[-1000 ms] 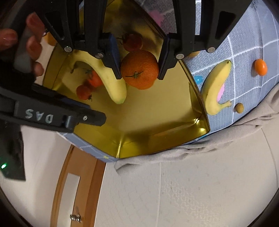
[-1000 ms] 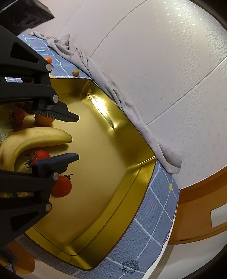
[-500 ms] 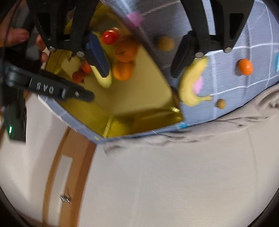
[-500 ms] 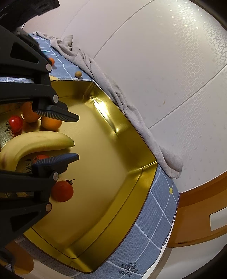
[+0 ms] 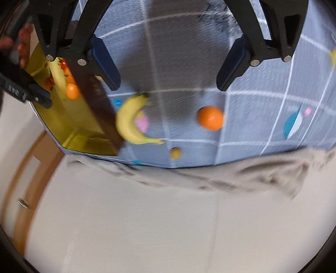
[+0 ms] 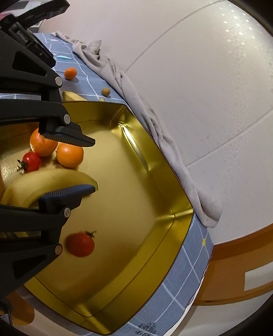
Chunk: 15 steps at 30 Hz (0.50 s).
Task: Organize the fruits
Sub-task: 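Reach the right gripper to a small brown kiwi on the sheet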
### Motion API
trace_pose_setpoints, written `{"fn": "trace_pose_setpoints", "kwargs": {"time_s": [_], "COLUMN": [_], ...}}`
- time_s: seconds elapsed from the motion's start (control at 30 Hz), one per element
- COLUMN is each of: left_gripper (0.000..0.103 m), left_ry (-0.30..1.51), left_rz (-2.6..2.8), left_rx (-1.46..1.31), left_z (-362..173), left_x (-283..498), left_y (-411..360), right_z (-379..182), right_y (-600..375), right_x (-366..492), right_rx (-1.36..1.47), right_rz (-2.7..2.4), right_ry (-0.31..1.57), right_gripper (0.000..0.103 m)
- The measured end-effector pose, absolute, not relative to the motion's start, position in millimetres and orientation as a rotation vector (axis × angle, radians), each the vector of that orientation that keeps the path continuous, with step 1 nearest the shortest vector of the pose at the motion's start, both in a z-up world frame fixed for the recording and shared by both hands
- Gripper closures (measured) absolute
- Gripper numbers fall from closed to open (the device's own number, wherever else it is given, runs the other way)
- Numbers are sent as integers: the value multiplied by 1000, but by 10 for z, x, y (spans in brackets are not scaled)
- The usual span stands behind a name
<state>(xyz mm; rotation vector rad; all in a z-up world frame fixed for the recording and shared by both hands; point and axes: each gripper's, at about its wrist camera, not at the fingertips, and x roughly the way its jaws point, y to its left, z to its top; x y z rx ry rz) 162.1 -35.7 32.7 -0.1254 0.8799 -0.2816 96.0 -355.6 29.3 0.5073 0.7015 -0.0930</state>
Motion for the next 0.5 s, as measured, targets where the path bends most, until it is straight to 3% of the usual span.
{"fn": "trace_pose_setpoints", "kwargs": {"time_s": [0.5], "left_gripper": [9], "left_ry": [910], "left_rz": [-165], "left_rx": [-140], "left_z": [129], "left_x": [1569], "left_y": [199], "right_z": [411], "right_y": [-2618], "right_x": [1011], "right_rx": [299], "right_rz": [152], "right_ry": [669], "right_gripper": [65]}}
